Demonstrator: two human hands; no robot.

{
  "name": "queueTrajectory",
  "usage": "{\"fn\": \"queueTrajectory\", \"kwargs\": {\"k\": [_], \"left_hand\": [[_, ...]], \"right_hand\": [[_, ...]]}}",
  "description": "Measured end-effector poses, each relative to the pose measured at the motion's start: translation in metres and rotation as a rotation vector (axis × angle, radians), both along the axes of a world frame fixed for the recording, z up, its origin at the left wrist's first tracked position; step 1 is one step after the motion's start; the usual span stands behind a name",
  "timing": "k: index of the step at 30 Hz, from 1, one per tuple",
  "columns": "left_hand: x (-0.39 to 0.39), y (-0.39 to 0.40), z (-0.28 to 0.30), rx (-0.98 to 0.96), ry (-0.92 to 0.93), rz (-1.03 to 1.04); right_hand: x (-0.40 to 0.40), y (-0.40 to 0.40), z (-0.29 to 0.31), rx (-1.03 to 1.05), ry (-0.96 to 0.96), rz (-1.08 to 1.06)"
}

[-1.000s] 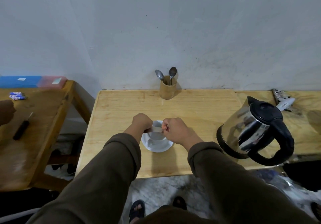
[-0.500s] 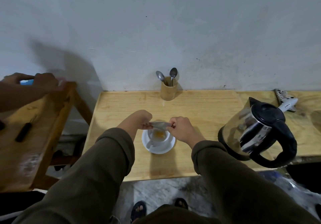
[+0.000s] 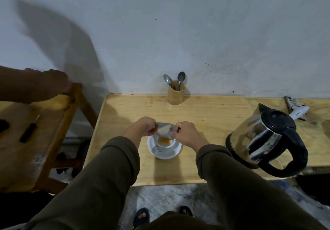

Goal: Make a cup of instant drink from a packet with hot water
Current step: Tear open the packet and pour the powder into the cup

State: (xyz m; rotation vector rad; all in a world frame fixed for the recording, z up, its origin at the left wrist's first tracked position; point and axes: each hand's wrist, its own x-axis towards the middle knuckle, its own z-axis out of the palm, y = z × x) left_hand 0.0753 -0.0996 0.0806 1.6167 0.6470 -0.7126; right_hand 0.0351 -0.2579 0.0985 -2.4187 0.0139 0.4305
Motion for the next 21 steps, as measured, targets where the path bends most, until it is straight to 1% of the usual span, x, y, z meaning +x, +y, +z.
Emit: {"fn": "queueTrajectory", "kwargs": {"k": [4,11,15,21], "left_hand": [[-0.002,-0.002,-0.002,0.036,0.0,-0.019],[-0.006,-0.005,0.002,0.039,-0.026,-0.046],[-0.008,-0.005,0.006,0.032,-0.03,-0.057],[-0.011,-0.005,0.005,0.038,-0.035,-0.073]], "right_hand": [[0.001,0.0,0.0,-0.036,0.01,0.009],[0.003,0.001,0.001,-0.061,-0.014,0.013],[0.003,0.003,0.001,-0.109,-0.028,0.046],[0.002,0.004,0.005,-0.115,-0.057,0.076]]}}
